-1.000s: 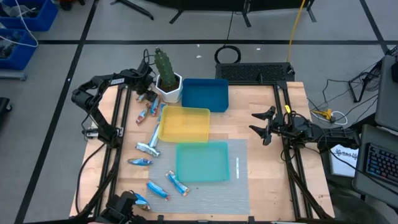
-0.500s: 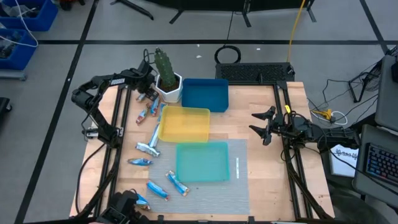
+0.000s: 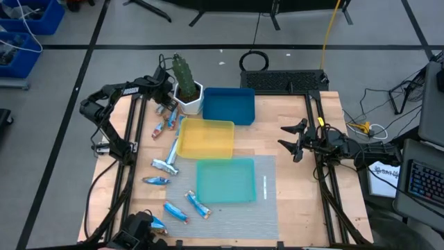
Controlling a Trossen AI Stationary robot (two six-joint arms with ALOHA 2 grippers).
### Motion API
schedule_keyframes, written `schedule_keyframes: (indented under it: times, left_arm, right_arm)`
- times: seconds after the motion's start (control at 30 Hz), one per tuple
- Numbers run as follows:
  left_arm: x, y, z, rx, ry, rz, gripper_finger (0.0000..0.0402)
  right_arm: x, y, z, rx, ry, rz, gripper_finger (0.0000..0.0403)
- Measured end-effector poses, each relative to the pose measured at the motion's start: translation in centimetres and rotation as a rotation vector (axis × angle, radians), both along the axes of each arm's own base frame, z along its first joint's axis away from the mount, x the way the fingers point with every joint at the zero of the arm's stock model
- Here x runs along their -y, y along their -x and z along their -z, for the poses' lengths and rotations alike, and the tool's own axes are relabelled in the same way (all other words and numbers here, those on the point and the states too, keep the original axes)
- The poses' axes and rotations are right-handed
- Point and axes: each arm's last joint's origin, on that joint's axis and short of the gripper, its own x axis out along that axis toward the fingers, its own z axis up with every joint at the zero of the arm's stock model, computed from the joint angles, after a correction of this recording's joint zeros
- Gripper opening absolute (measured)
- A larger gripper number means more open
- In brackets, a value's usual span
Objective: Pick and place Granola Bars by type
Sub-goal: Put the yellow granola bar into the yellow bin
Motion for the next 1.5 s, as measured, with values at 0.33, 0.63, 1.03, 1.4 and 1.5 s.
schedule_keyframes:
  times: [0.33, 0.63, 1.03, 1.4, 1.5]
  left_arm:
    - [0.0, 0.1, -0.1, -0.017, -0.004, -0.045, 0.0008]
    - [0.4, 0.5, -1.8, 0.017, -0.045, -0.078, 0.0003]
    - [1.4, 1.6, -5.2, 0.044, -0.139, -0.124, 0.0001]
    - [1.8, 2.4, -5.2, 0.001, -0.092, -0.136, 0.0001]
    - [2.0, 2.4, -5.8, 0.025, -0.105, -0.134, 0.0]
  right_arm:
    - [0.0, 0.0, 0.0, 0.0, 0.0, 0.0, 0.0279]
    - [0.0, 0.0, 0.0, 0.0, 0.0, 0.0, 0.0279]
    - [0.0, 0.0, 0.0, 0.0, 0.0, 0.0, 0.0279]
    - [0.0, 0.0, 0.0, 0.001, 0.0, 0.0, 0.0279]
    - [0.0, 0.0, 0.0, 0.0, 0.0, 0.0, 0.0279]
